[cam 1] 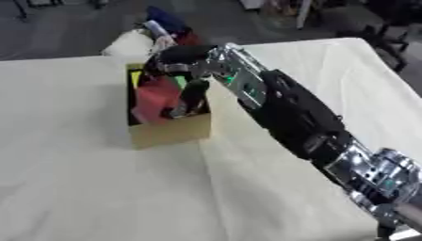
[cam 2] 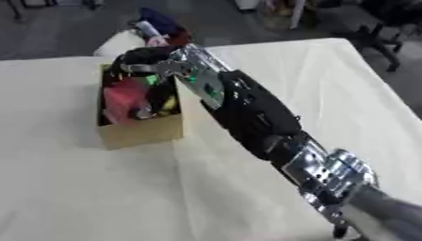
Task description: Pick up objects on the table and place them in the box.
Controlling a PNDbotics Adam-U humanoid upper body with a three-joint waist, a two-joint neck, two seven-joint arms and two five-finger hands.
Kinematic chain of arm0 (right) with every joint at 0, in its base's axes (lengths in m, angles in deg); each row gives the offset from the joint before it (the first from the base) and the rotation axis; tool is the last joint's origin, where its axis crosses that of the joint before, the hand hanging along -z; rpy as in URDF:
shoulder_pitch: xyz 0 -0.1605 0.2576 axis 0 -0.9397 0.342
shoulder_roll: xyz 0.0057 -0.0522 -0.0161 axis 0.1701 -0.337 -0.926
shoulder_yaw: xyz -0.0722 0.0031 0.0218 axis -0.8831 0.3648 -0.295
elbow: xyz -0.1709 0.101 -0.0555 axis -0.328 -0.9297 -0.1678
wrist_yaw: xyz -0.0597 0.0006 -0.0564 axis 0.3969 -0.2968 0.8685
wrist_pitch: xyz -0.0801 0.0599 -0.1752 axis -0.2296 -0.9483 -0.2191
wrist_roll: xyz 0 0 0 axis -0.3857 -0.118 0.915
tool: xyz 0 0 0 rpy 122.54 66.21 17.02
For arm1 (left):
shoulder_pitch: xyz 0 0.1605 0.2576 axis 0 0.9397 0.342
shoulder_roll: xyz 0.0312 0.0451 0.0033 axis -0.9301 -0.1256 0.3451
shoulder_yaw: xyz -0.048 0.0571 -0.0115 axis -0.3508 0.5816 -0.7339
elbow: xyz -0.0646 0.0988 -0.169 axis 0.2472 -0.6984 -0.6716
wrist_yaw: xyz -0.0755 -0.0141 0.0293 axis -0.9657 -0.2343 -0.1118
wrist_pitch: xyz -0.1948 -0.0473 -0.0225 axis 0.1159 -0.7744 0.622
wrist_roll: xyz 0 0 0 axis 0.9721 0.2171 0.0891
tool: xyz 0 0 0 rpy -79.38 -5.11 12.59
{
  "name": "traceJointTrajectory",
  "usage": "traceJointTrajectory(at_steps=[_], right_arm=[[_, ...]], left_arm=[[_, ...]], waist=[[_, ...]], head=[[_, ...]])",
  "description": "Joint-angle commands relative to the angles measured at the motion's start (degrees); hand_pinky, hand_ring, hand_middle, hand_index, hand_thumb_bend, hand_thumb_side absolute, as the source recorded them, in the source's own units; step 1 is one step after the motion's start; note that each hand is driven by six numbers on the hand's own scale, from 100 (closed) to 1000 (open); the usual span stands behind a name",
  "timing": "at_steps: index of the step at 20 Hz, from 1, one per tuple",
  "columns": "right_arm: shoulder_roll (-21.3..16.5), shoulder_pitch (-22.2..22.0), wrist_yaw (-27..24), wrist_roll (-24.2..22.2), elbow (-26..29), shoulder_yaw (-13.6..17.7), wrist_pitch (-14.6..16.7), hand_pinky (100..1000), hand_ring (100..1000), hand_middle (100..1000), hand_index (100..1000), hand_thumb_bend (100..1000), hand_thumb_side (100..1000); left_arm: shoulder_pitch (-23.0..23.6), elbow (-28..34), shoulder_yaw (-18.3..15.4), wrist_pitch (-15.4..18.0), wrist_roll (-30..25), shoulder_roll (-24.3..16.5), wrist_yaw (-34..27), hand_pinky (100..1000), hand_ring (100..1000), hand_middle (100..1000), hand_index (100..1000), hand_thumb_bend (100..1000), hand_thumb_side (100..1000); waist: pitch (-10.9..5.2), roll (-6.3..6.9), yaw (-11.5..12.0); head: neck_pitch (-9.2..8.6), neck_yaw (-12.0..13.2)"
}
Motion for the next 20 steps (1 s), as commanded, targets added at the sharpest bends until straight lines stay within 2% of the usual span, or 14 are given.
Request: traceJointTrajectory(at_steps=[1,2,4,7,10,15,18,20], right_arm=[[-0.43,0.57,7.09,3.9,-3.45,1.35,0.31,776,765,615,818,237,167],[-0.37,0.59,8.63,5.19,-4.17,1.65,0.48,784,782,685,894,277,225],[-0.37,0.71,10.98,7.2,-4.96,2.14,0.9,801,815,786,962,331,296],[-0.71,1.17,13.76,8.75,-4.95,2.77,0.46,826,851,874,1000,338,342],[-1.12,1.72,15.5,9.47,-4.75,3.8,-1.81,840,877,946,1000,339,401],[-2.42,2.4,15.33,9.32,-4.11,5.89,-5.83,853,895,980,1000,329,435],[-4.16,2.97,13.77,9.83,-2.93,7.6,-8.07,850,890,974,1000,297,393],[-5.52,3.21,12.27,10.96,-1.91,8.93,-9.67,838,875,954,1000,238,333]], left_arm=[[-0.54,0.77,-0.56,0.03,0.21,-0.63,0.17,731,608,601,770,540,513],[-0.53,0.77,-0.57,0.03,0.22,-0.62,0.17,731,608,601,769,540,513],[-0.53,0.75,-0.57,0.03,0.22,-0.59,0.16,731,608,601,769,540,513],[-0.48,0.72,-0.57,0.03,0.21,-0.59,0.17,731,608,601,770,539,514],[-0.39,0.69,-0.6,0.02,0.24,-0.58,0.15,731,608,601,770,539,514],[-0.23,0.6,-0.65,0.0,0.27,-0.61,0.17,731,608,601,770,540,513],[0.02,0.48,-0.73,-0.03,0.35,-0.67,0.22,731,608,601,769,540,514],[0.27,0.39,-0.8,-0.05,0.44,-0.7,0.24,731,608,601,769,540,514]], waist=[[-1.47,-0.05,-0.1],[-1.5,-0.05,-0.15],[-1.54,-0.03,-0.23],[-1.63,0.03,-0.27],[-1.78,0.06,-0.3],[-2.1,0.01,-0.47],[-2.36,-0.09,-0.69],[-2.57,-0.18,-1.06]], head=[[-0.16,0.11],[-0.18,0.15],[-0.22,0.23],[-0.19,0.24],[-0.14,0.22],[-0.07,0.45],[0.13,0.67],[0.34,0.96]])
